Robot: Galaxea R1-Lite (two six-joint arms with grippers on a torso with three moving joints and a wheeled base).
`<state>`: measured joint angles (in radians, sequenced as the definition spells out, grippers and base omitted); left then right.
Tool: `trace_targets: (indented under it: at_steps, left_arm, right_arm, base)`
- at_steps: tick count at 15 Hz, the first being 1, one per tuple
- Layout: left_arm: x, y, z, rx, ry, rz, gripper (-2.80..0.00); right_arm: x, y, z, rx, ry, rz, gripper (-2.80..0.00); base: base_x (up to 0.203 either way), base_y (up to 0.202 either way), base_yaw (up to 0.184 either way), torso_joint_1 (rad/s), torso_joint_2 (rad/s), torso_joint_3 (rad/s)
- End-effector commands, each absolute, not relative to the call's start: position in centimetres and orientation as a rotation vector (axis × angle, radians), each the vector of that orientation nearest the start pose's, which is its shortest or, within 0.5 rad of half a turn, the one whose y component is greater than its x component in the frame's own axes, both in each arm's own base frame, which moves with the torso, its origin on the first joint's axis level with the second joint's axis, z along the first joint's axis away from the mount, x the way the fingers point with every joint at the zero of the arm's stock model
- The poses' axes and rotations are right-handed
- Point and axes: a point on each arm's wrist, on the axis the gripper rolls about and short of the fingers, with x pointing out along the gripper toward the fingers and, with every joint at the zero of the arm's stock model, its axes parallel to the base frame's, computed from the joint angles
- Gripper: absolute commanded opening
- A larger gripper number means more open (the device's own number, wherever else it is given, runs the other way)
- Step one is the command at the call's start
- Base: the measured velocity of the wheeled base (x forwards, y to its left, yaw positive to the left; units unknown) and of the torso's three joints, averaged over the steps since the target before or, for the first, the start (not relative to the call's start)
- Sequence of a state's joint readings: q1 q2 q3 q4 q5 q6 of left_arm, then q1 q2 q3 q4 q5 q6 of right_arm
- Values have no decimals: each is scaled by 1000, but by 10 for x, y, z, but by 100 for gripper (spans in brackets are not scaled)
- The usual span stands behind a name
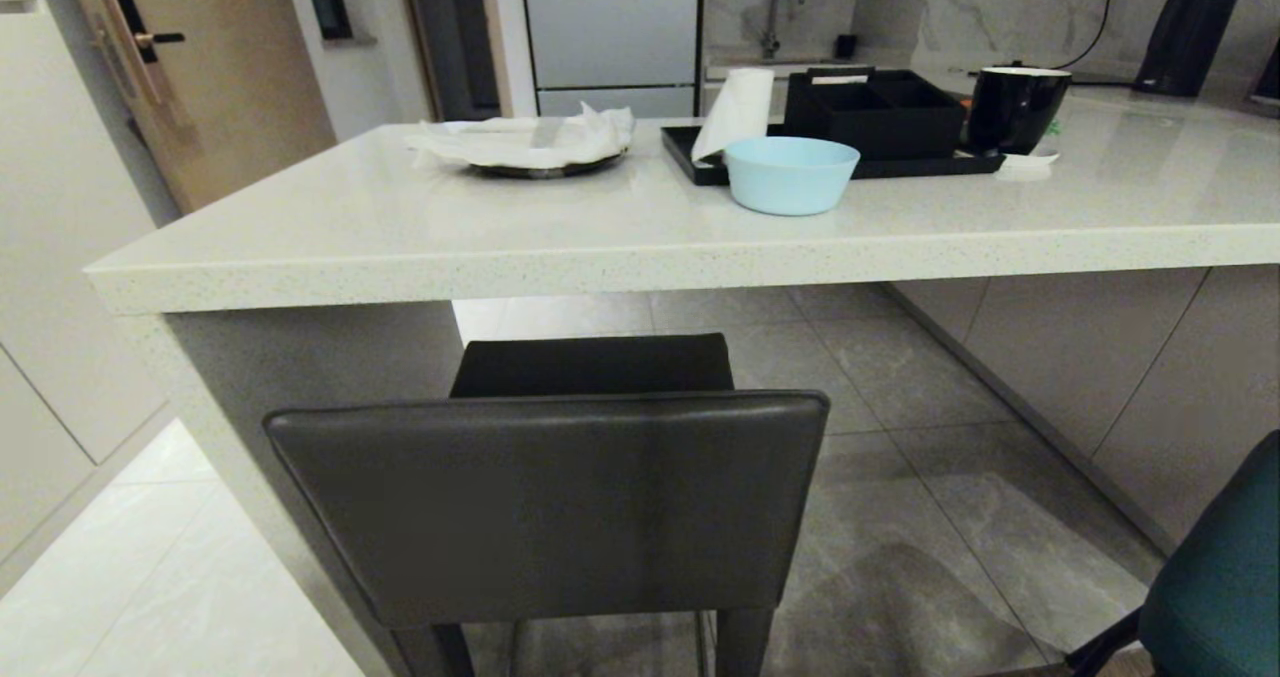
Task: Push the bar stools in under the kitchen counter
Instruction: Pull the gray chair out from under the dining table
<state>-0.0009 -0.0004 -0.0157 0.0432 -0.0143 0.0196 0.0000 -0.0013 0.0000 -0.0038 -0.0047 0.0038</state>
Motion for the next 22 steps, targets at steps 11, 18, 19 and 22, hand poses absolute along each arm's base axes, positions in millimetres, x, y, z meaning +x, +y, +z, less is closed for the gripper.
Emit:
trace_targets:
  at_steps: [11, 18, 19, 22]
  left_arm:
    - [-24, 0, 76, 5, 15, -3, 0]
    - [-27, -2, 92, 72, -36, -73, 0]
    - [-30, -2, 114, 37, -69, -115, 0]
    - [-11, -5, 174, -89, -29, -355, 0]
  right_arm:
    - [-23, 0, 76, -1, -6, -1, 0]
    - [-21, 1, 103, -23, 10, 58, 0]
    - [-17, 1, 124, 17, 17, 74, 0]
    - [1, 3, 155, 72, 47, 201, 0]
  base:
    - [0, 0, 0, 0, 0, 0]
    - [0, 0, 0, 0, 0, 0]
    - [0, 0, 0, 0, 0, 0]
    - [0, 0, 0, 0, 0, 0]
